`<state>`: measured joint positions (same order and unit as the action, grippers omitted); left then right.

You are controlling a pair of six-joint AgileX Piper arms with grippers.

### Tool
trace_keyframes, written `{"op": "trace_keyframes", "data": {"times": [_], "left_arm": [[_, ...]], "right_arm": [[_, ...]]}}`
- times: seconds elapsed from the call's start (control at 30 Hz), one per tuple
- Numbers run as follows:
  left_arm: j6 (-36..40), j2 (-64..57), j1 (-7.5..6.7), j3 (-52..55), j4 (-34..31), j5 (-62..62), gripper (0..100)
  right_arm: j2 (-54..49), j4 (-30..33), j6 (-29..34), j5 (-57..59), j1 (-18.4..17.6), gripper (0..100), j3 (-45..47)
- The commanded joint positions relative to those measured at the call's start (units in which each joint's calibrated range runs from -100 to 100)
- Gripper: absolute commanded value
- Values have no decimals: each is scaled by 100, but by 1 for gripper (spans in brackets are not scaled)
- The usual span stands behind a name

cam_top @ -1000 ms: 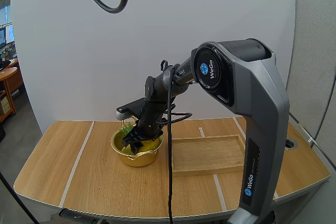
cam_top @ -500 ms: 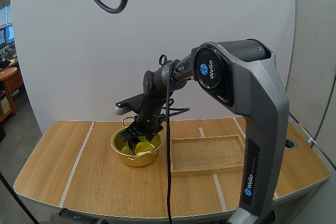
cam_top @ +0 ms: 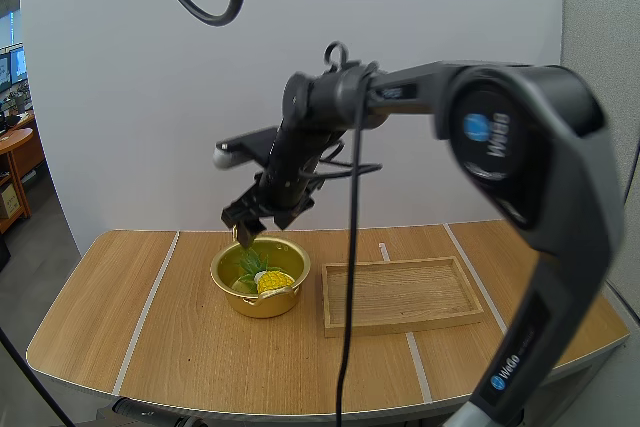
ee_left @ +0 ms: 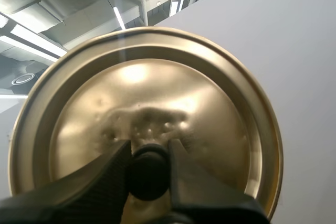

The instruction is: Open the pot, put the pineapple inside, and close it

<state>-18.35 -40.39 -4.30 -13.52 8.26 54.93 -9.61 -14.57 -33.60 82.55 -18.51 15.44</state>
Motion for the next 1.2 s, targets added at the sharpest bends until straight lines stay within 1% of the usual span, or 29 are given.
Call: {"op": "trace_keyframes", "data": {"times": [0.0,0.13,0.23,0.4,0.47,0.53,0.73,0.87,1.07,1.17], "left_arm": [[33,-37,-21,-56,5,-247,0],[33,-37,-21,-56,5,-247,0],[33,-37,-21,-56,5,-247,0],[33,-37,-21,-56,5,-247,0],[33,-37,-21,-56,5,-247,0],[33,-37,-21,-56,5,-247,0],[33,-37,-21,-56,5,-247,0],[33,-37,-21,-56,5,-247,0],[33,-37,-21,-56,5,-247,0],[33,-37,-21,-56,5,-247,0]], "right_arm": [[-575,28,134,505,-4,100,-37],[-1379,57,300,566,-4,100,276],[-1982,211,489,638,-4,100,507],[-2936,819,890,722,-4,100,935],[-3183,962,989,774,7,100,1069],[-3614,1102,1129,923,141,100,1307],[-4526,1011,1131,1745,558,100,1700],[-5162,920,1131,1745,647,100,1932],[-6261,892,1131,1745,915,100,2552],[-6634,892,1131,1745,925,100,2765]]}}
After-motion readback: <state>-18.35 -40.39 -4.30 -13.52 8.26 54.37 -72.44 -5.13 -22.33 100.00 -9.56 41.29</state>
